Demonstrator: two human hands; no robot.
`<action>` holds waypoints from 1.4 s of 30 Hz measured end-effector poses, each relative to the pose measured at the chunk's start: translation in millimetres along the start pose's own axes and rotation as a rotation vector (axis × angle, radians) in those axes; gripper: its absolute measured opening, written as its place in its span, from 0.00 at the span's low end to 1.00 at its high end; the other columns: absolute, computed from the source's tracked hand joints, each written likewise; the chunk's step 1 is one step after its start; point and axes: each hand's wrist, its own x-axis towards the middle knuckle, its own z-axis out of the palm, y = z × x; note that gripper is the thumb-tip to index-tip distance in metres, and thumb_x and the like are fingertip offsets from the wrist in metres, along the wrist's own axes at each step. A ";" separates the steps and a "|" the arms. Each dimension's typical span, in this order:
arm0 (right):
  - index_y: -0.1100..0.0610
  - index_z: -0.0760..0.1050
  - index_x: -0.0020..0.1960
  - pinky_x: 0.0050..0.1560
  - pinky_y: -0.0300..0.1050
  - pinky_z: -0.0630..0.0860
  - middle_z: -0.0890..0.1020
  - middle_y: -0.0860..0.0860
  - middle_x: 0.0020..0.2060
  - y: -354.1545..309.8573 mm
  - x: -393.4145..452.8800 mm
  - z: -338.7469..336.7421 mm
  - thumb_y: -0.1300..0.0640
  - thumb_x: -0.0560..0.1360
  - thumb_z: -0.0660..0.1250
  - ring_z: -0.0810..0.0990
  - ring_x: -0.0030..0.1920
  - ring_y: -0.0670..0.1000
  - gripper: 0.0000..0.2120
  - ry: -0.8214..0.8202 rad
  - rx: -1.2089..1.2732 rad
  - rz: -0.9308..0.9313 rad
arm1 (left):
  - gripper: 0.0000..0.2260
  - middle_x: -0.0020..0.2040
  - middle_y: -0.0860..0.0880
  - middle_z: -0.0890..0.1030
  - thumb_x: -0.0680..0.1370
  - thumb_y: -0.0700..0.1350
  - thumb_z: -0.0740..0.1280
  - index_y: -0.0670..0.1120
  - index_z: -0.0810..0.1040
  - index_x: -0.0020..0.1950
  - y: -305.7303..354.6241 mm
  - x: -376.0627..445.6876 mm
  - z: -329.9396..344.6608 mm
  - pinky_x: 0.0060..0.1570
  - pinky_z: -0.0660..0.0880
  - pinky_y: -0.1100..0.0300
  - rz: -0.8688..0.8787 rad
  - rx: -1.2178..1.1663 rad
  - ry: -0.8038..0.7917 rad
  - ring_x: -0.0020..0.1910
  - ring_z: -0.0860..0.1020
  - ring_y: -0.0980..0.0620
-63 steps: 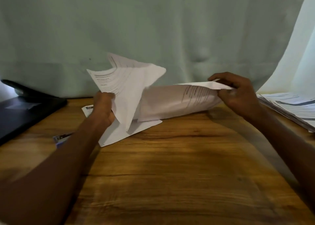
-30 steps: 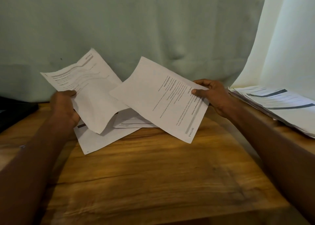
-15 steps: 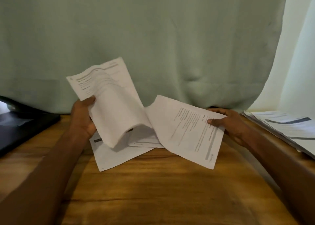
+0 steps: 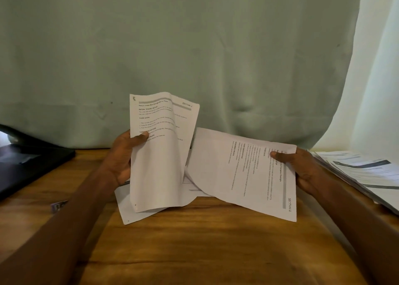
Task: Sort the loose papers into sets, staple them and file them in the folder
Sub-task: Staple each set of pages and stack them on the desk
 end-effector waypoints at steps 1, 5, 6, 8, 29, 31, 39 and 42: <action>0.62 0.77 0.58 0.37 0.53 0.85 0.87 0.59 0.47 -0.8 -0.4 0.4 0.59 0.78 0.72 0.88 0.41 0.61 0.11 0.000 0.005 0.002 | 0.15 0.63 0.43 0.84 0.81 0.39 0.66 0.44 0.79 0.68 0.9 -1.3 1.0 0.51 0.84 0.53 -0.013 -0.020 -0.013 0.53 0.85 0.47; 0.63 0.78 0.59 0.37 0.52 0.85 0.87 0.60 0.48 -1.4 -0.8 -0.2 0.58 0.77 0.72 0.88 0.43 0.61 0.13 -0.014 0.020 -0.005 | 0.14 0.59 0.45 0.85 0.80 0.42 0.65 0.47 0.85 0.63 9.1 -7.5 4.7 0.54 0.83 0.50 -0.089 -0.223 -0.103 0.52 0.86 0.48; 0.63 0.77 0.60 0.40 0.54 0.86 0.87 0.60 0.49 -1.4 -0.5 -0.3 0.58 0.77 0.72 0.87 0.45 0.63 0.14 -0.025 0.016 -0.009 | 0.14 0.58 0.46 0.85 0.81 0.43 0.65 0.47 0.85 0.63 10.7 -7.9 5.4 0.53 0.84 0.50 -0.105 -0.258 -0.120 0.52 0.86 0.48; 0.62 0.78 0.60 0.44 0.56 0.86 0.87 0.61 0.50 -1.6 -2.2 -0.2 0.56 0.78 0.73 0.87 0.46 0.63 0.14 -0.040 0.013 -0.015 | 0.16 0.58 0.47 0.85 0.83 0.43 0.62 0.47 0.81 0.69 12.4 -9.5 8.2 0.54 0.83 0.51 -0.140 -0.300 -0.127 0.53 0.86 0.49; 0.63 0.82 0.58 0.53 0.57 0.82 0.85 0.63 0.56 -17.5 -35.8 55.7 0.52 0.70 0.81 0.86 0.54 0.64 0.22 -0.442 -0.013 0.118 | 0.07 0.51 0.55 0.88 0.76 0.49 0.77 0.55 0.87 0.53 -19.1 -16.8 56.8 0.44 0.83 0.63 0.054 0.707 -0.250 0.48 0.87 0.54; 0.61 0.84 0.56 0.51 0.55 0.83 0.85 0.64 0.54 -16.5 -36.4 58.0 0.52 0.69 0.81 0.86 0.51 0.62 0.20 -0.426 -0.006 0.107 | 0.14 0.53 0.54 0.88 0.72 0.51 0.80 0.54 0.86 0.56 -20.5 -18.6 58.8 0.47 0.83 0.60 -0.044 0.723 -0.349 0.50 0.87 0.53; 0.58 0.84 0.60 0.54 0.55 0.82 0.85 0.58 0.54 -18.4 -35.9 54.8 0.42 0.74 0.76 0.85 0.51 0.58 0.23 -0.437 0.241 0.251 | 0.18 0.55 0.47 0.87 0.66 0.42 0.82 0.45 0.88 0.55 -24.2 -13.7 45.2 0.48 0.83 0.60 -0.175 0.533 -0.292 0.54 0.86 0.47; 0.58 0.76 0.71 0.64 0.57 0.77 0.79 0.59 0.62 -19.6 -33.5 48.7 0.37 0.78 0.68 0.79 0.61 0.59 0.31 -0.456 0.371 0.219 | 0.20 0.54 0.48 0.88 0.67 0.41 0.81 0.44 0.86 0.58 -20.4 -10.6 35.9 0.53 0.83 0.56 -0.106 0.477 -0.088 0.52 0.87 0.49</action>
